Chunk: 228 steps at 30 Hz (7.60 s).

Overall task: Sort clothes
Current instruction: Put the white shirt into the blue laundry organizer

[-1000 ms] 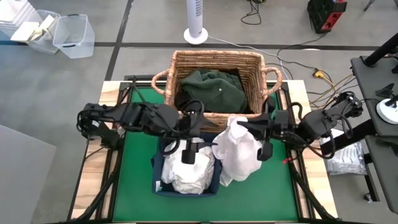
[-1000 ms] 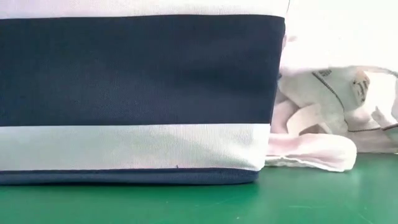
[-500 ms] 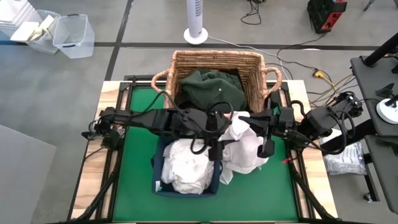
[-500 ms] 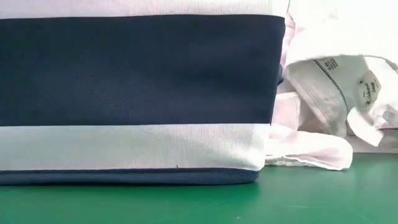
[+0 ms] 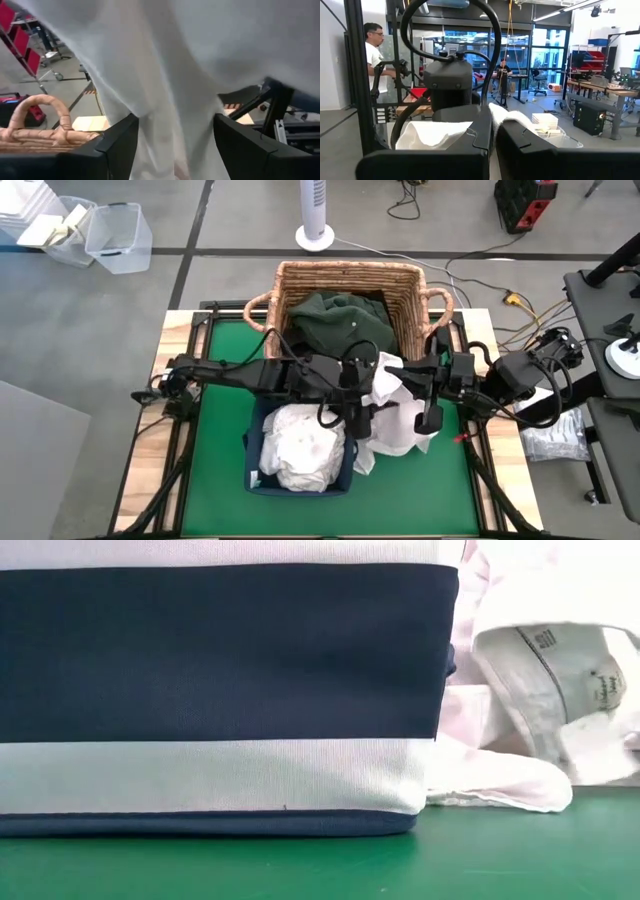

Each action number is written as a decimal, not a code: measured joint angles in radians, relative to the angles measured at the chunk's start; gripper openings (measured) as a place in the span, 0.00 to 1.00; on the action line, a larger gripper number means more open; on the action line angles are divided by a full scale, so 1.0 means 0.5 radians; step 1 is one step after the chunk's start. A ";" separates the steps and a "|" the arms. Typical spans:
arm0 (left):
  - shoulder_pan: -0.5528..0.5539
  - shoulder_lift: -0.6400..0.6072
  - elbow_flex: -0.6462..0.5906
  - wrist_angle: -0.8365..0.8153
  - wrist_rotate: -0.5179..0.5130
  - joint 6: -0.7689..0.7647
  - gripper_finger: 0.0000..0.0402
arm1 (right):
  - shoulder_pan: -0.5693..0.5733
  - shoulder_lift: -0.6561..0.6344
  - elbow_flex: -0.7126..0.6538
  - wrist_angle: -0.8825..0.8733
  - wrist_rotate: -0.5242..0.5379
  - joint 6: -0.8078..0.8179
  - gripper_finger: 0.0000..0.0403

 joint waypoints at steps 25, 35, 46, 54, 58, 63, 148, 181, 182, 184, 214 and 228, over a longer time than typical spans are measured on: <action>-0.015 -0.004 0.307 -0.305 0.116 0.199 0.00 | -0.017 -0.005 0.000 0.079 0.191 -0.202 0.03; -0.012 -0.109 0.439 -0.530 0.118 0.239 0.00 | -0.018 -0.022 0.000 0.085 0.266 -0.120 0.13; -0.050 -0.302 0.462 -0.853 0.110 0.132 0.00 | -0.013 -0.126 0.000 -0.134 0.537 0.194 0.42; -0.065 -0.517 0.461 -0.910 0.163 -0.011 0.00 | -0.013 -0.223 0.000 -0.537 0.577 0.550 0.50; -0.065 -0.633 0.462 -0.991 0.133 -0.084 0.00 | -0.013 -0.268 -0.001 -0.802 0.580 0.752 0.49; -0.065 -0.782 0.462 -1.005 0.025 -0.101 0.00 | -0.023 -0.316 0.000 -1.193 0.583 1.124 0.46; -0.133 -0.607 0.432 -1.703 -0.079 -0.669 0.00 | -0.079 -0.263 -0.002 -1.500 0.580 1.391 0.37; 0.011 -0.250 0.277 -2.368 0.773 0.344 0.00 | -0.079 -0.185 -0.007 -1.497 0.578 1.400 0.37; 0.013 -0.256 0.250 -2.351 0.772 0.359 0.00 | -0.079 -0.186 -0.007 -1.497 0.578 1.400 0.37; 0.016 -0.263 0.187 -2.350 0.758 0.358 0.00 | -0.079 -0.186 -0.007 -1.497 0.578 1.400 0.37; 0.025 -0.264 -0.151 -1.724 0.821 0.158 0.21 | -0.079 -0.187 -0.007 -1.497 0.578 1.398 0.37; 0.017 -0.327 0.400 -2.423 0.710 -0.046 0.35 | -0.079 -0.187 -0.007 -1.499 0.578 1.378 0.37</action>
